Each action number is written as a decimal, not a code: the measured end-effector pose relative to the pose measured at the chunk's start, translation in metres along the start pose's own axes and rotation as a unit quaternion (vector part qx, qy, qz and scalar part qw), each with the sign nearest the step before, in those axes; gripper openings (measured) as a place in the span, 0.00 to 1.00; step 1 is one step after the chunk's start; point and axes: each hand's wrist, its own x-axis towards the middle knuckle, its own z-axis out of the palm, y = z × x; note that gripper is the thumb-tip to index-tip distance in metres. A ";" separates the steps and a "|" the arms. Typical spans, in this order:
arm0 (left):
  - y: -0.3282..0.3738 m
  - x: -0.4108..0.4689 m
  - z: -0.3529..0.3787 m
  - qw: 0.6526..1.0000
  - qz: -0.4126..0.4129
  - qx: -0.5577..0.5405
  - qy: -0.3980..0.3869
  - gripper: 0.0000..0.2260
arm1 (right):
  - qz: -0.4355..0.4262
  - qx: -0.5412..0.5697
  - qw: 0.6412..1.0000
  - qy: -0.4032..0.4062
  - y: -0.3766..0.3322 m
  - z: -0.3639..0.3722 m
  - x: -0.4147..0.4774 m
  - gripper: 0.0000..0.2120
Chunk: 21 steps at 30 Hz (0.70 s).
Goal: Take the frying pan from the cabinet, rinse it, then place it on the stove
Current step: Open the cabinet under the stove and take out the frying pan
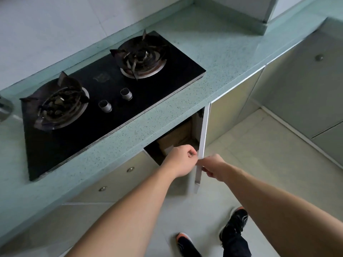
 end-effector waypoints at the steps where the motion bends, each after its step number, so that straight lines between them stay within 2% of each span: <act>1: 0.003 0.003 -0.001 1.000 0.001 0.002 -0.001 0.09 | -0.003 -0.025 1.000 0.005 0.001 -0.006 0.000 0.12; 7: 0.032 0.025 0.011 1.000 -0.001 0.012 -0.023 0.09 | -0.030 -0.162 0.986 0.036 0.006 -0.049 -0.001 0.09; 12: 0.082 0.059 0.032 0.998 0.024 0.036 -0.038 0.09 | -0.062 -0.265 0.960 0.067 0.005 -0.095 0.000 0.09; 15: 0.112 0.079 0.050 0.996 0.045 0.064 -0.048 0.09 | -0.078 -0.328 0.934 0.118 0.005 -0.132 0.002 0.05; 18: 0.134 0.093 0.066 0.990 0.062 0.109 -0.059 0.10 | -0.109 -0.394 0.896 0.174 -0.003 -0.178 0.004 0.08; 21: 0.153 0.102 0.080 0.987 0.078 0.135 -0.046 0.11 | -0.128 -0.446 0.865 0.193 -0.019 -0.216 0.012 0.09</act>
